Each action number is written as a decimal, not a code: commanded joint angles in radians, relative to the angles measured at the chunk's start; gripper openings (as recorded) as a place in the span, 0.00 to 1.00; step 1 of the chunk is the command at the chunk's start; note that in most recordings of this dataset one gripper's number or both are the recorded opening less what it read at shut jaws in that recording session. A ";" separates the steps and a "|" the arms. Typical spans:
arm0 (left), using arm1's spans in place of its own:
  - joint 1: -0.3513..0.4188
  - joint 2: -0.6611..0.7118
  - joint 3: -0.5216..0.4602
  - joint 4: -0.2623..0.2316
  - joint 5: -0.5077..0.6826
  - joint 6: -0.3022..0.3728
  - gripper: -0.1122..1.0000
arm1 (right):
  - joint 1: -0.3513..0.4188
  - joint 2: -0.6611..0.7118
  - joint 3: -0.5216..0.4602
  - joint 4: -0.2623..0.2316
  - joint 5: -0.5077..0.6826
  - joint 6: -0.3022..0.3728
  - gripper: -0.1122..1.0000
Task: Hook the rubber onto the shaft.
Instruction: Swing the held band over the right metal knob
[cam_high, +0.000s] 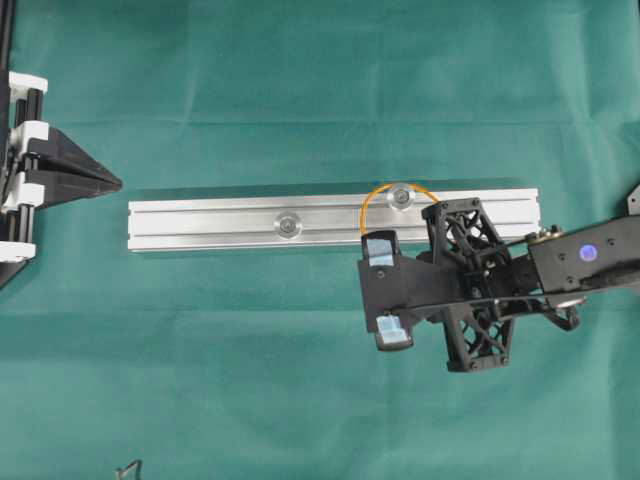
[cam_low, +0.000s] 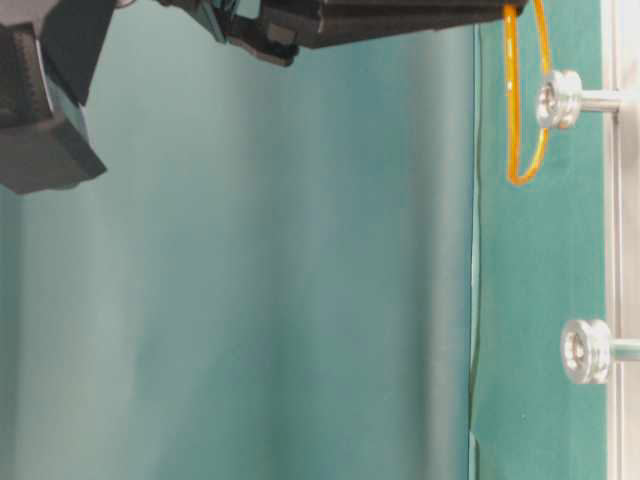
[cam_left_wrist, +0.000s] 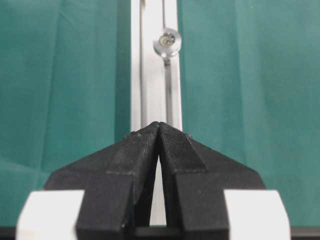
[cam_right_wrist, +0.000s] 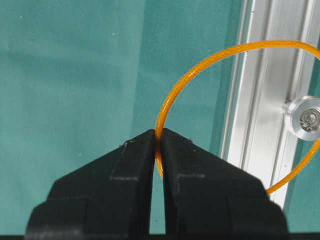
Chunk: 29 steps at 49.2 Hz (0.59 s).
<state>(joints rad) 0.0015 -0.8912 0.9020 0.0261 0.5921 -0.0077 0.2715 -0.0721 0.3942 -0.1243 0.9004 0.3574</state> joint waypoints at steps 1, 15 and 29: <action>0.002 0.005 -0.032 0.003 -0.005 -0.002 0.10 | 0.012 -0.011 -0.020 0.006 -0.006 0.002 0.17; 0.002 0.003 -0.032 0.003 -0.005 -0.002 0.10 | 0.017 -0.011 -0.020 0.025 -0.006 0.002 0.17; 0.002 0.003 -0.032 0.003 -0.005 -0.002 0.10 | 0.017 -0.009 -0.020 0.025 -0.014 0.003 0.17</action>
<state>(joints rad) 0.0015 -0.8912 0.9020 0.0261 0.5921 -0.0077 0.2823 -0.0721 0.3927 -0.1012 0.8974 0.3590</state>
